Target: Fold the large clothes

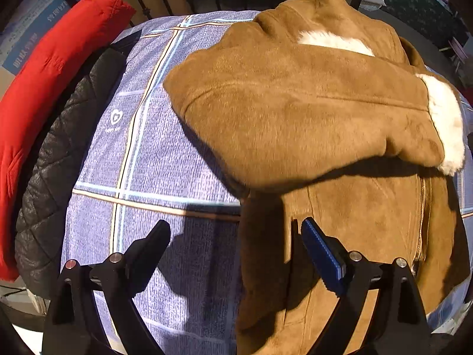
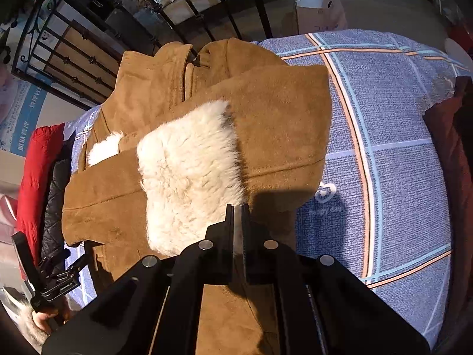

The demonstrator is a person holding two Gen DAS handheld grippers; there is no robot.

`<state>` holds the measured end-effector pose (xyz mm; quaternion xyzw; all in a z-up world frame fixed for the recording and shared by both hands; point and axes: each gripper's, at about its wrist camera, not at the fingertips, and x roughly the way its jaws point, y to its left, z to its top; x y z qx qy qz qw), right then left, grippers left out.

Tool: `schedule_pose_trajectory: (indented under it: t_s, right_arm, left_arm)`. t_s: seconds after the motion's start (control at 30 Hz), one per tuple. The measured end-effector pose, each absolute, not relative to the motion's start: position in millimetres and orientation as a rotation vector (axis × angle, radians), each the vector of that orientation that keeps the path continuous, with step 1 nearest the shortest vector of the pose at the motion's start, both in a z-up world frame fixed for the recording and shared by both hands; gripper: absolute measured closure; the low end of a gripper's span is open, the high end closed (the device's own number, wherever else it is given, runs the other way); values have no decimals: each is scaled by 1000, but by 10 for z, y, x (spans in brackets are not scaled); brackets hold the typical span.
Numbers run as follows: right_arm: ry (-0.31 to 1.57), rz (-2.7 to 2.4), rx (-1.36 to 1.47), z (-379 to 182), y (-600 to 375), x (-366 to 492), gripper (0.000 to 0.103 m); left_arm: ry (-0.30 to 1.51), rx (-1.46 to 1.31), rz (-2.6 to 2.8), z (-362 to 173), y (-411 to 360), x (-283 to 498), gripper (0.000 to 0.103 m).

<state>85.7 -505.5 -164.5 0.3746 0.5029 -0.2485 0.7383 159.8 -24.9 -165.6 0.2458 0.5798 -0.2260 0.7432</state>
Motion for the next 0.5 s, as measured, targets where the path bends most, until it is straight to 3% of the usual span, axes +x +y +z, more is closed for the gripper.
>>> schedule_pose_trajectory:
  t_s: [0.07,0.17,0.3,0.47,0.5]
  right_arm:
    - [1130,-540,771,-1614,-5000,872,88]
    - [1162,-504,665,-1576,-4837,937,57]
    - [1183,-406,492,-1516,-4507,1172,55]
    - [1214,-298,354,-1543,-4238,1519,54]
    - [1220,-285,339,-1557,-4226,1575,50]
  left_arm:
    - [1254,488,-486,-1545,-133,1445,15]
    - [1212,454,-545,-1378,-129,1227,15]
    - [1068,518,-596,-1192,-435,1161,15]
    - [1032,443,-629,-1069,-905,1493,15]
    - [1050,453,-640,-1116,-1016,1558,15]
